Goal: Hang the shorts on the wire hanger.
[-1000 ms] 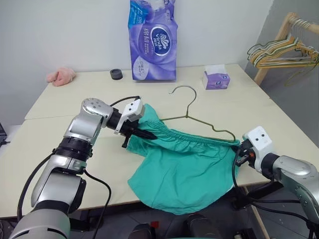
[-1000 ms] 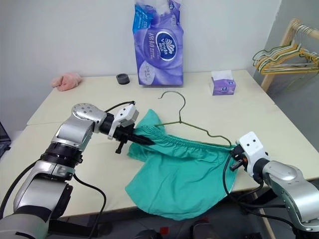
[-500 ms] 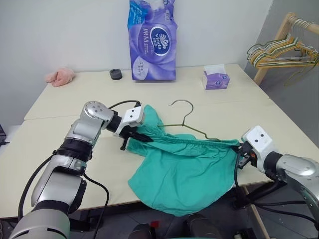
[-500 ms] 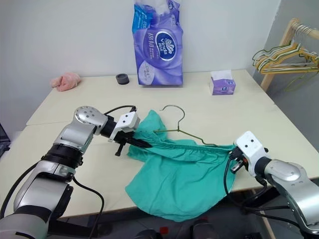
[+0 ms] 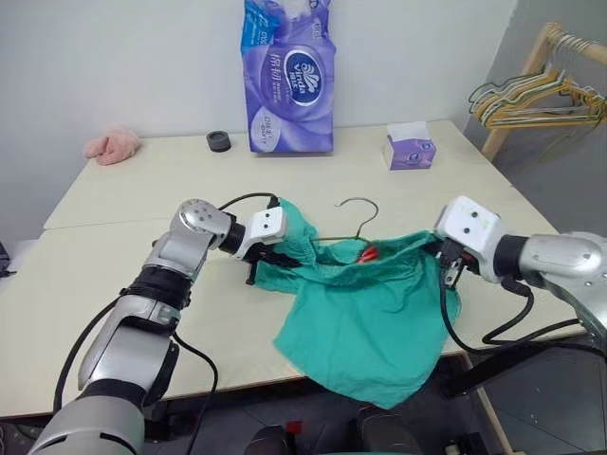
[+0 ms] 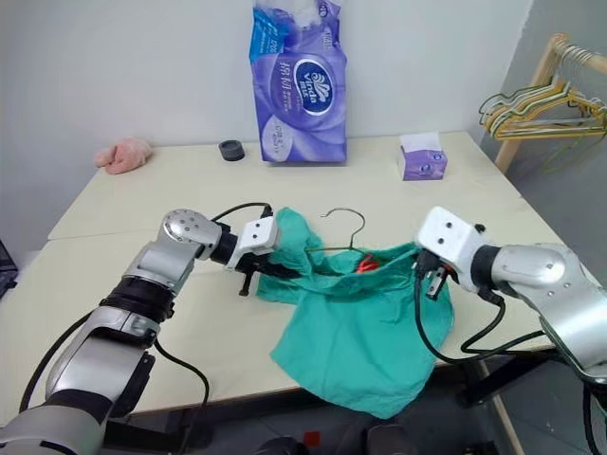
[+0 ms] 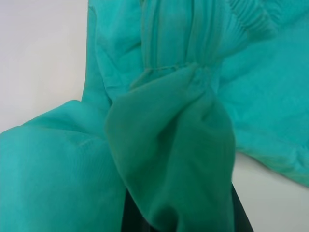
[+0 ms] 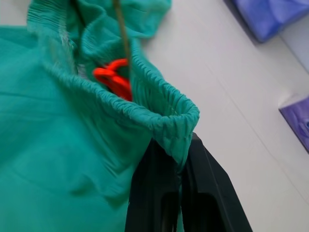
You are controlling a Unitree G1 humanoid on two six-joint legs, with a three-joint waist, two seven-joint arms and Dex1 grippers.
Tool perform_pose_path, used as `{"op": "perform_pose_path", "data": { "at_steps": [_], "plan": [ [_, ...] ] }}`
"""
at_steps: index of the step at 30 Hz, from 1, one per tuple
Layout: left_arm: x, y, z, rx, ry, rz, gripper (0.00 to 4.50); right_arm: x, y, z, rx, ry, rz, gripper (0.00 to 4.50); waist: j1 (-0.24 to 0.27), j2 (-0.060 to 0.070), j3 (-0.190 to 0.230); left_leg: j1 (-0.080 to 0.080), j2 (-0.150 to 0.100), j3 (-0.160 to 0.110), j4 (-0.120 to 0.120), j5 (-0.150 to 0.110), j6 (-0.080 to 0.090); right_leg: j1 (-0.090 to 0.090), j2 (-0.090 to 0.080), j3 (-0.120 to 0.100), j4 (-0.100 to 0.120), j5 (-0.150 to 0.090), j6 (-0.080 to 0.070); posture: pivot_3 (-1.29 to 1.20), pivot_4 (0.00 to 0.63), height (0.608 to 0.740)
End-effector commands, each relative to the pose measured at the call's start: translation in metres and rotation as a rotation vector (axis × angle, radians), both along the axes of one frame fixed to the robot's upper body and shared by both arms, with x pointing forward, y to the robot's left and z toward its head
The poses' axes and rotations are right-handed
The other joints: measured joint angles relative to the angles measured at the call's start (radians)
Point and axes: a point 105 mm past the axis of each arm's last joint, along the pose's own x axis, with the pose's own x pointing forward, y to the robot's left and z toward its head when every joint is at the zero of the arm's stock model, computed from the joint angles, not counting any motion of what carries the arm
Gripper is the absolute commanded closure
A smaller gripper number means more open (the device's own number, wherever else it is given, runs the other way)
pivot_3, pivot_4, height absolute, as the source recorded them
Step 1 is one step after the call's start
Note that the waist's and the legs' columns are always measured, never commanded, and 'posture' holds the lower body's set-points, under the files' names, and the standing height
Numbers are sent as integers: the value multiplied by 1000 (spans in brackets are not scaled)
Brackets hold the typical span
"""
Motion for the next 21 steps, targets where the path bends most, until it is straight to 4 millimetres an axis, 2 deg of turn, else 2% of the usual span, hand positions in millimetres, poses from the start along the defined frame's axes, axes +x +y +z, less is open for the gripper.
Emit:
{"op": "perform_pose_path", "data": {
  "at_steps": [1,2,5,11,15,18,21],
  "plan": [
    [9,-7,14,-32,-81,21,4500,-2,17,8,-6,-34,70,4485,-1,0,0,0,0,0,0,0,0,0,0,0,0,0,0,-208,60,740],
    [8,-9,13,-38,-78,20,4500,-2,18,7,-6,-34,74,4485,-1,0,0,0,0,0,0,0,0,0,0,0,0,0,0,-208,61,740],
    [5,-10,8,-43,-68,14,4500,-1,18,9,-7,-48,65,3782,1,0,0,0,0,0,0,0,0,0,0,0,0,0,0,-206,61,740],
    [-1,-11,3,-43,-50,-5,4500,-2,4,13,-43,-54,35,1711,1,0,0,0,0,0,0,0,0,0,0,0,0,0,0,-210,60,740],
    [-4,-13,2,-50,-41,-23,4500,-7,-12,7,-89,-5,12,328,1,0,0,0,0,0,0,0,0,0,-1,0,0,0,0,-215,61,740],
    [-7,-16,3,-60,-34,-43,4500,-8,-32,-8,-141,52,-30,328,1,0,0,0,0,0,0,0,0,0,-1,-1,0,0,0,-218,60,740],
    [-9,-17,2,-54,-32,-54,4500,-4,-37,-17,-143,75,-48,328,-2,0,0,0,0,1,0,0,0,0,-1,0,0,0,0,-218,58,740]
  ]
}}
